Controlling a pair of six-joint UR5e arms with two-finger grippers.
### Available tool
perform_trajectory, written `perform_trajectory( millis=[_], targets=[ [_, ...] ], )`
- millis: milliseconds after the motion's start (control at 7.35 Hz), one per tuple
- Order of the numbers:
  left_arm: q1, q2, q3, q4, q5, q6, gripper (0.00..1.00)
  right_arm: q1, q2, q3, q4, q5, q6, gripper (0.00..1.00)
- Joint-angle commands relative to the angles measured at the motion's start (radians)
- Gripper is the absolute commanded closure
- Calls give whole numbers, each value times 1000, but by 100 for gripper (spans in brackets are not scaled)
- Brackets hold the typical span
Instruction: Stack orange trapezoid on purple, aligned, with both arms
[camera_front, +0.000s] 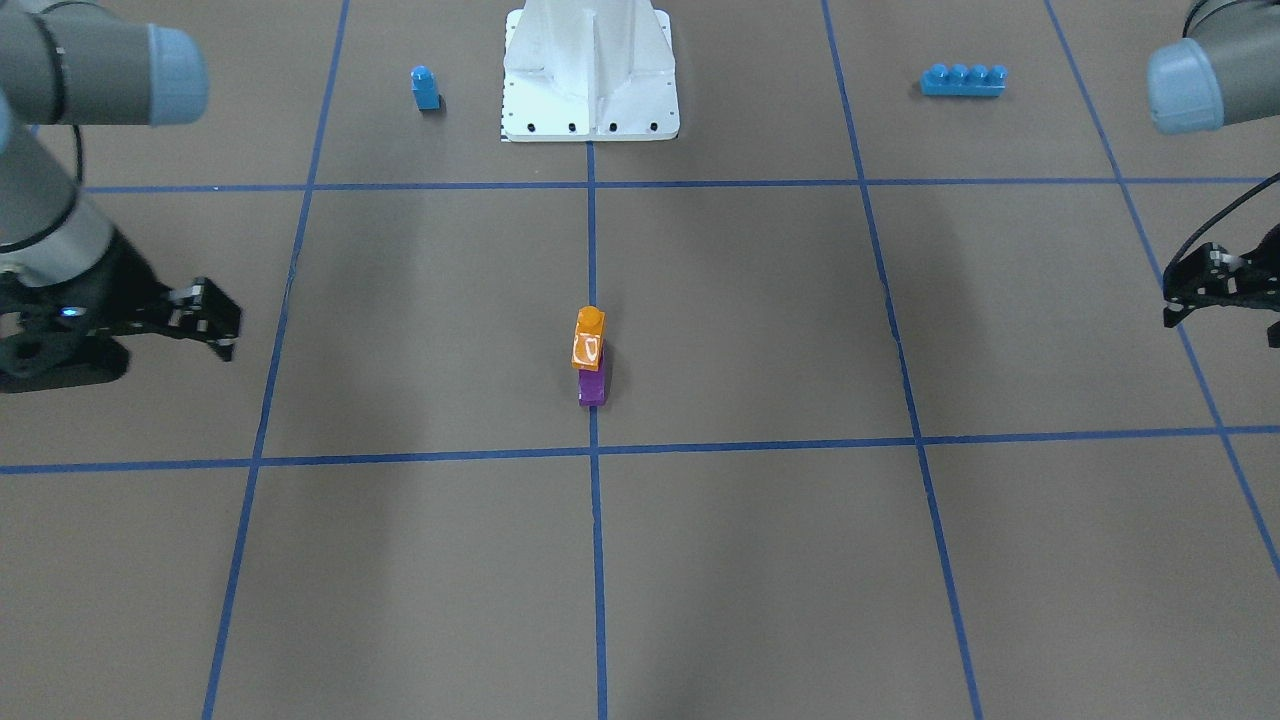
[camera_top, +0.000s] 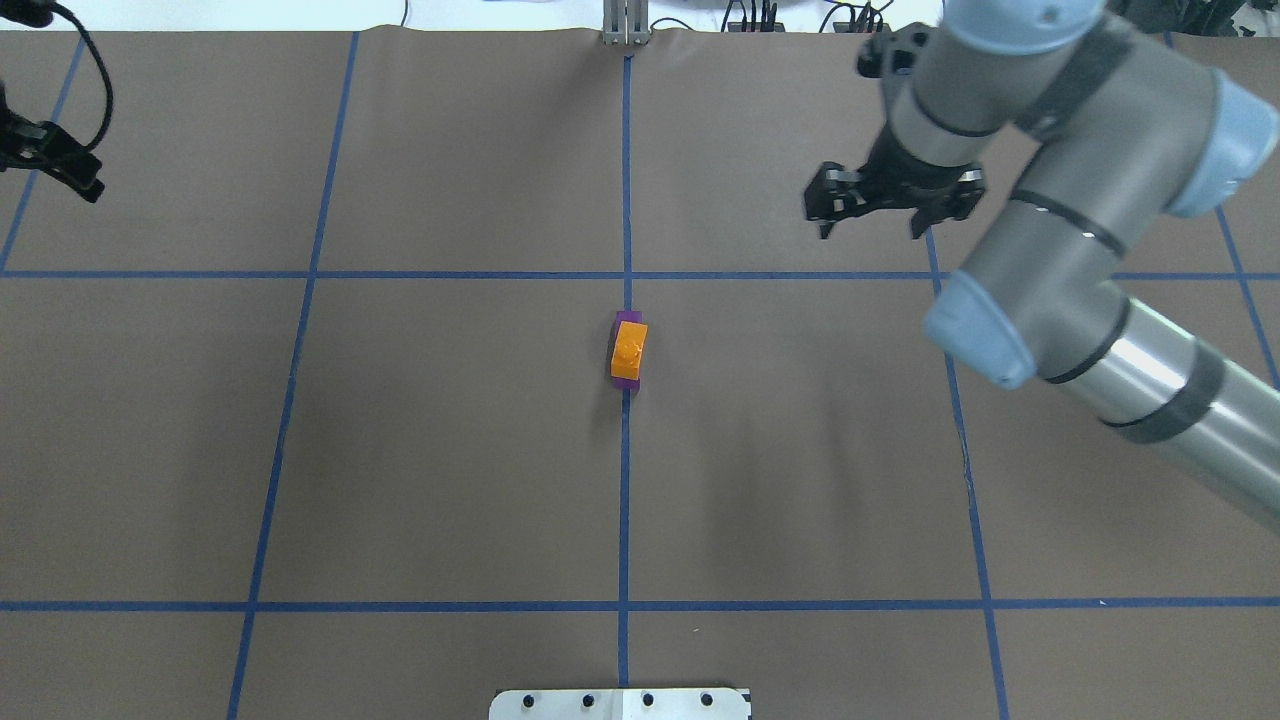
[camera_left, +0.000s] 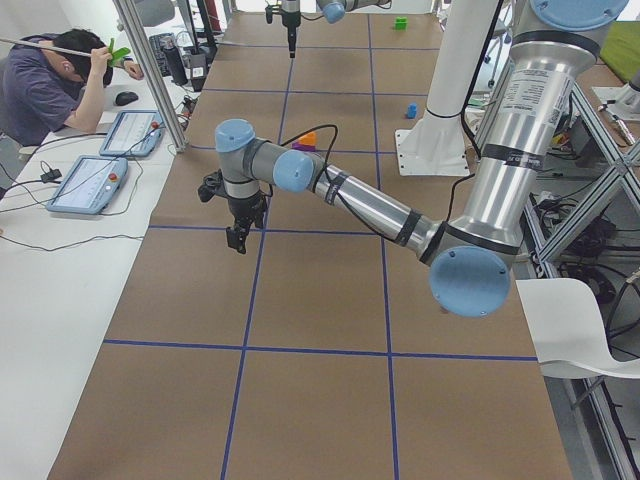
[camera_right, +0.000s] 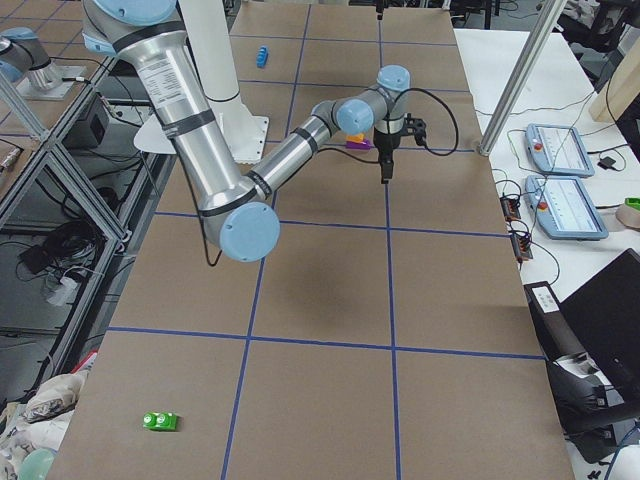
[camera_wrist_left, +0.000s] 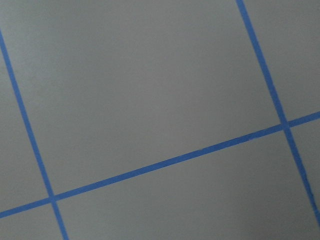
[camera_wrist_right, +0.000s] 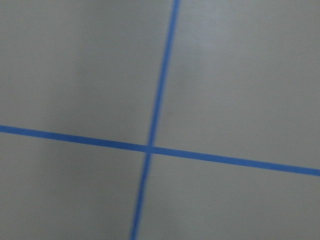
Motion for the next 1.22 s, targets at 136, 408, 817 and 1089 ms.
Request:
perform_trajectory(
  millis=[136, 408, 817, 1089],
  targets=[
    [-82, 114, 6, -41, 6, 22, 0, 281, -212, -72, 0, 133, -297, 0],
    [-109, 129, 32, -69, 12, 21, 0, 286, -252, -145, 11, 128, -308, 0],
    [-186, 193, 79, -72, 3, 34, 0, 383, -280, -157, 94, 138, -323, 0],
    [-219, 199, 125, -72, -47, 73, 0, 418, -286, -177, 94, 210, -363, 0]
  ],
)
